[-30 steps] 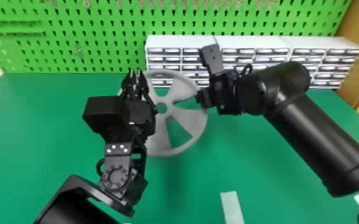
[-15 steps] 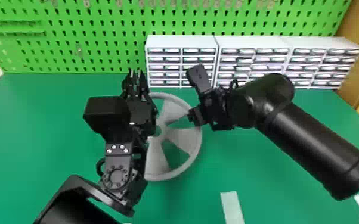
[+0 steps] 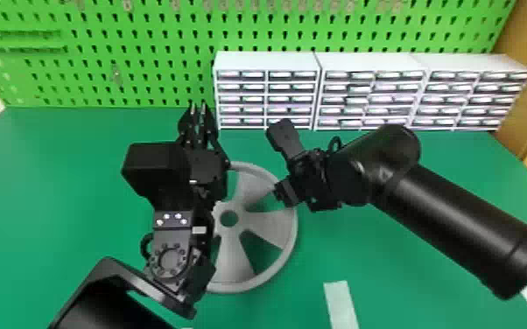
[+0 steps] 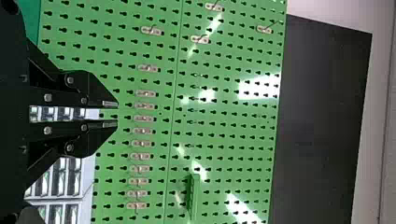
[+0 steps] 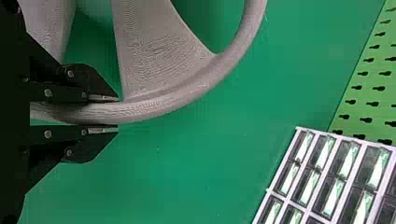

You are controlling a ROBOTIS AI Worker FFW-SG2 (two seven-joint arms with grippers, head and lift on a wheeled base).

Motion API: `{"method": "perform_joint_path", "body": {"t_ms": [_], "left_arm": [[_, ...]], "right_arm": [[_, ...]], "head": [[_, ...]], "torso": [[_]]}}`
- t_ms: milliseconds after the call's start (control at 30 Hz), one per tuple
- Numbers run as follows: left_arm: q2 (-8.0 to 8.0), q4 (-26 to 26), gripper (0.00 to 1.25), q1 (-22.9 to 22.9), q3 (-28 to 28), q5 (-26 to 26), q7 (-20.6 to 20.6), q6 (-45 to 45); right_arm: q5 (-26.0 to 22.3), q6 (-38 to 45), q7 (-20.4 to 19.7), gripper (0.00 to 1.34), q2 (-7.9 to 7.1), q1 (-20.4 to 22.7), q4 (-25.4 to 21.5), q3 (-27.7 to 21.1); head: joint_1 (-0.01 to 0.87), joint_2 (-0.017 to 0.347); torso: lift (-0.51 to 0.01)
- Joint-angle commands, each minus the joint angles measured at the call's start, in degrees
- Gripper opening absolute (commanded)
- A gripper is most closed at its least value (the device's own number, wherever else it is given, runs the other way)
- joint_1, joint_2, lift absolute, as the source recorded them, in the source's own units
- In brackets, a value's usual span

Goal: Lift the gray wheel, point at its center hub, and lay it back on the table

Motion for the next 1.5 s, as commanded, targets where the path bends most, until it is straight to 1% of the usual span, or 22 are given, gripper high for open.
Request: {"method": "perform_joint_path", "body": {"t_ms": [0, 367, 700, 800, 900, 1133, 1233, 1333, 1433, 1467], "left_arm": [[0.00, 0.0, 0.19, -0.2, 0.0, 0.1, 0.0, 0.0], [0.00, 0.0, 0.19, -0.2, 0.0, 0.2, 0.0, 0.0], [-0.08, 0.0, 0.19, -0.2, 0.1, 0.3, 0.0, 0.0], [-0.08, 0.1, 0.19, -0.3, 0.1, 0.4, 0.0, 0.0], [0.00, 0.1, 0.19, -0.2, 0.1, 0.4, 0.0, 0.0], [-0.08, 0.1, 0.19, -0.2, 0.1, 0.4, 0.0, 0.0], [0.00, 0.1, 0.19, -0.2, 0.1, 0.6, 0.0, 0.0], [-0.08, 0.1, 0.19, -0.2, 0.1, 0.6, 0.0, 0.0], [-0.08, 0.1, 0.19, -0.2, 0.1, 0.6, 0.0, 0.0], [-0.08, 0.1, 0.19, -0.2, 0.1, 0.6, 0.0, 0.0]], "right_arm": [[0.5, -0.4, 0.0, 0.07, -0.13, 0.1, 0.7, 0.5], [1.4, -1.8, 0.0, 0.07, -0.39, 0.9, 2.9, 1.4], [1.7, -2.9, 0.0, 0.11, -0.31, 1.8, 3.4, 1.7], [1.9, -3.4, 0.0, 0.19, -0.31, 2.0, 3.4, 1.8], [2.2, -3.6, 0.0, 0.21, -0.31, 2.1, 3.4, 1.8], [3.0, -4.1, 0.0, 0.37, -0.31, 2.1, 3.4, 2.0], [3.2, -4.4, 0.0, 0.47, -0.31, 2.3, 3.3, 2.0], [3.3, -4.5, 0.0, 0.51, -0.31, 2.3, 3.2, 1.9], [3.3, -4.6, 0.0, 0.71, -0.31, 2.4, 3.2, 1.7], [3.3, -4.7, 0.0, 0.81, -0.31, 2.4, 3.2, 1.7]], "head": [[0.692, 0.048], [0.692, 0.048], [0.692, 0.048], [0.692, 0.048], [0.692, 0.048], [0.692, 0.048], [0.692, 0.048], [0.692, 0.048], [0.692, 0.048], [0.692, 0.048]], "torso": [[-0.096], [-0.096], [-0.096], [-0.096], [-0.096], [-0.096], [-0.096], [-0.096], [-0.096], [-0.096]]}}
